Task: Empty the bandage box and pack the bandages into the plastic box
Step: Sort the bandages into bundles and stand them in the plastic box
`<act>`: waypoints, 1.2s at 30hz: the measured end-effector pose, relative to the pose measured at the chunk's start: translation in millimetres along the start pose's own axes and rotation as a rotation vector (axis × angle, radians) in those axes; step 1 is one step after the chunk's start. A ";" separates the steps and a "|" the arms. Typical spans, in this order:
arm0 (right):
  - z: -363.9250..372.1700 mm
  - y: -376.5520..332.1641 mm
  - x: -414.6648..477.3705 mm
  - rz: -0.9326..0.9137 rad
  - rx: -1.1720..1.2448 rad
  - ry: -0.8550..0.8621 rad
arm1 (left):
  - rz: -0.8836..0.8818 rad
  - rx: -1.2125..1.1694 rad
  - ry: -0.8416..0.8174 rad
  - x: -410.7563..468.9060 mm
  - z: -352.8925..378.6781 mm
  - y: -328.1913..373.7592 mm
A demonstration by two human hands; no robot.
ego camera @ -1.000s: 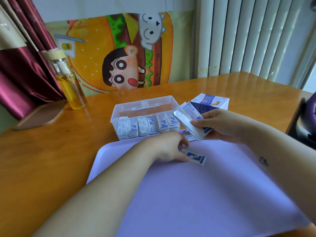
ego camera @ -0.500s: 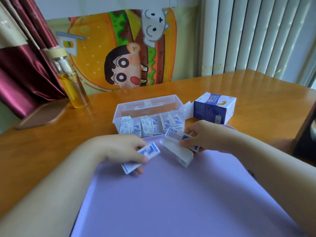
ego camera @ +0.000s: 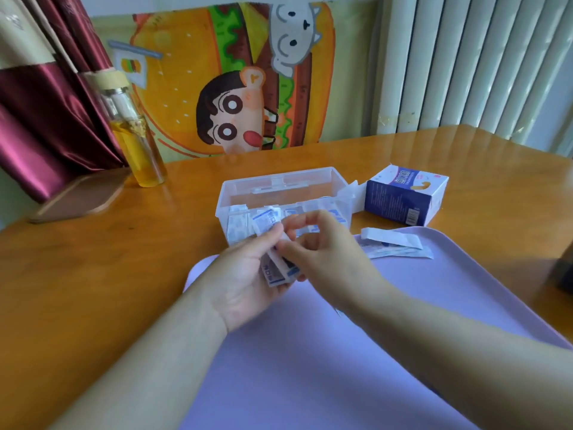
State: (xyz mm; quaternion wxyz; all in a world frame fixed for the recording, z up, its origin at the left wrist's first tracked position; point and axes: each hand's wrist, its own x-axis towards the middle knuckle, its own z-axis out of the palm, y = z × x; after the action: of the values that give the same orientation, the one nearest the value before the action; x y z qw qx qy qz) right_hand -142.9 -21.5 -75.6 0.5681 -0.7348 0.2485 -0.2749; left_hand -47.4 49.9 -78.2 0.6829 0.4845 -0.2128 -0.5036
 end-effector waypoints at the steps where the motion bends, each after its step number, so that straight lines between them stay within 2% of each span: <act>1: -0.1 0.8 0.9 -0.009 -0.022 -0.012 | -0.009 -0.026 0.034 1.2 -1.4 0.2; 3: -19.0 1.7 8.5 -0.065 -0.227 0.010 | -0.016 -0.118 0.098 2.7 -4.0 2.0; 5: -52.7 3.5 19.6 -0.127 -0.555 0.080 | -0.030 -0.194 0.119 2.0 -4.8 5.1; 7: -87.0 10.0 27.7 -0.089 -0.867 0.114 | -0.078 -0.231 0.127 1.5 -7.2 3.5; 10: -118.2 26.3 33.8 0.044 -1.116 -0.029 | -0.139 -0.235 0.104 1.6 -8.4 -0.1; 12: -121.6 34.6 34.1 0.088 -1.130 -0.109 | -0.146 -0.224 0.091 2.4 -9.6 -0.9; 23: -104.7 43.6 40.0 -0.032 -1.143 0.000 | -0.155 -0.173 0.096 1.2 -11.5 -1.4; 29: -114.9 29.9 36.7 0.090 -0.998 -0.239 | -0.152 -0.176 0.096 2.2 -13.0 -2.0; 32: -116.7 21.4 33.6 0.158 -1.106 -0.392 | -0.152 -0.180 0.100 2.6 -14.0 -2.2; 36: -115.5 19.8 34.1 0.199 -1.167 -0.411 | -0.163 -0.165 0.108 2.9 -12.3 -2.3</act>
State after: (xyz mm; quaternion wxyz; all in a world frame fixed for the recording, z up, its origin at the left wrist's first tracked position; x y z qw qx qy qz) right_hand -198.5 -129.8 -67.2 0.1325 -0.9352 0.3104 0.1072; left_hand -37.8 52.7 -86.1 0.6879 0.4687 -0.0932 -0.5463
